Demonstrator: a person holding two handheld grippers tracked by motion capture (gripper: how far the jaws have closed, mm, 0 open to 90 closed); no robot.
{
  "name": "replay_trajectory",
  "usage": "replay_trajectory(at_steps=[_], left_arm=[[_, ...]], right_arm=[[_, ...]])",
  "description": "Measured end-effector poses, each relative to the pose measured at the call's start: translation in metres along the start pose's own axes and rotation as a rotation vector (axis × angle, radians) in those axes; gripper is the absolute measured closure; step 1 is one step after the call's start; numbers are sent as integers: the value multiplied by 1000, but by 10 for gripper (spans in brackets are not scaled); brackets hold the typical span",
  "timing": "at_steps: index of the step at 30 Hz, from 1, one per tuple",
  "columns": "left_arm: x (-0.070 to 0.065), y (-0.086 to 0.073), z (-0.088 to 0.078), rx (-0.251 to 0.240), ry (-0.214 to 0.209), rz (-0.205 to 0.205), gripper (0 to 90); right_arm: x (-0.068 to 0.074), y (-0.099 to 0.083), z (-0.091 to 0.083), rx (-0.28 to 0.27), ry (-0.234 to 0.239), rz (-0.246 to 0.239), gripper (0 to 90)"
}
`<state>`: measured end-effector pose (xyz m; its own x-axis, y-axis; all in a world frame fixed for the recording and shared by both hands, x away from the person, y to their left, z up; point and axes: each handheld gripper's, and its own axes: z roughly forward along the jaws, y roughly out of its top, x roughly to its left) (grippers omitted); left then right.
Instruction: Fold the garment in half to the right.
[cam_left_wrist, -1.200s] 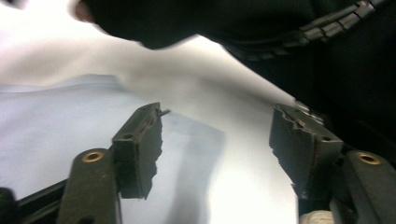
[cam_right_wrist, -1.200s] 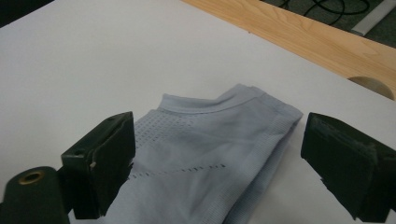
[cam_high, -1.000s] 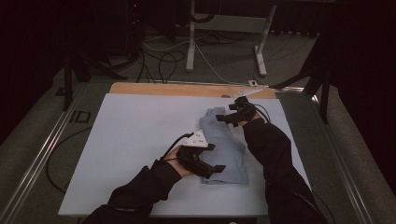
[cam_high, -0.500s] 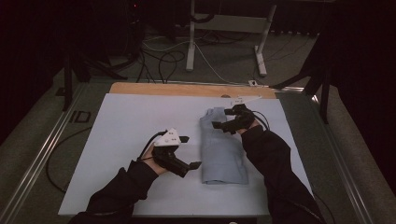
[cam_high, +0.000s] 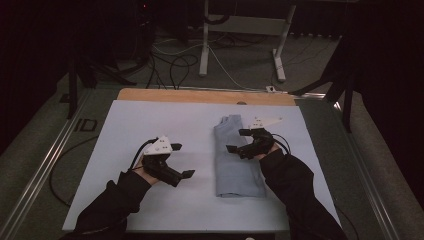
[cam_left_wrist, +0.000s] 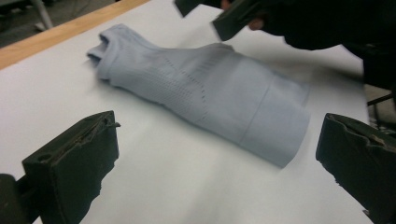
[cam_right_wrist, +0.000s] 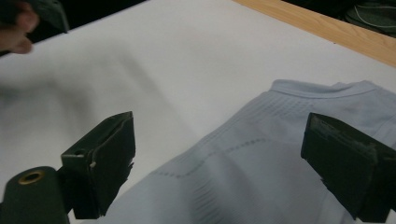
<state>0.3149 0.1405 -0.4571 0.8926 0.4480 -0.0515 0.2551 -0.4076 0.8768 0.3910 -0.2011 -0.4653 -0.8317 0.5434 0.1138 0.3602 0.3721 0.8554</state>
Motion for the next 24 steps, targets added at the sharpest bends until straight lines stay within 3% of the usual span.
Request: replay_trajectory(at_steps=[3, 11, 14, 21, 24], left_arm=[[4, -6, -6, 12, 18, 10, 3], [13, -31, -28, 15, 47, -37, 3], [15, -41, -34, 27, 65, -36, 3], [20, -62, -45, 21, 71, -83, 3], [19, -69, -49, 32, 87, -73, 3]], right_arm=[[5, -6, -4, -2, -2, 5, 99], [12, -33, -18, -14, -2, 32, 99], [13, -42, -22, 2, -3, 38, 99], [18, -60, -31, 10, -15, 41, 99], [20, -66, -36, 2, -25, 31, 99]])
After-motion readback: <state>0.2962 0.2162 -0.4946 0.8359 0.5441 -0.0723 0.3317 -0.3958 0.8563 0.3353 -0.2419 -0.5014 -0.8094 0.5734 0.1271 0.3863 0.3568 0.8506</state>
